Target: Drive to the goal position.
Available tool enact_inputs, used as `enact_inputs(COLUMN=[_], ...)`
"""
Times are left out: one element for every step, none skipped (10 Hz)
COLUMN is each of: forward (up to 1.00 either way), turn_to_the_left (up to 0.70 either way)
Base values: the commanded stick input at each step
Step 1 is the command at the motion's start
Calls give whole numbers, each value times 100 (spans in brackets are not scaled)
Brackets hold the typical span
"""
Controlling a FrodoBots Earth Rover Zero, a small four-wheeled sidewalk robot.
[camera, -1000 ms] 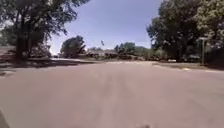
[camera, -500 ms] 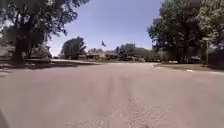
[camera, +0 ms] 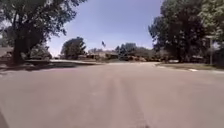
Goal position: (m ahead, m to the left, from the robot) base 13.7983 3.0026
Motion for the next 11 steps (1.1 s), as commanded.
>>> enact_inputs(forward=[85, 85, 85, 85, 85, 85, 85, 85, 85, 85, 85], turn_to_the_left=[0, 0, 0, 0, 0, 0, 0, 0, 0, 0, 0])
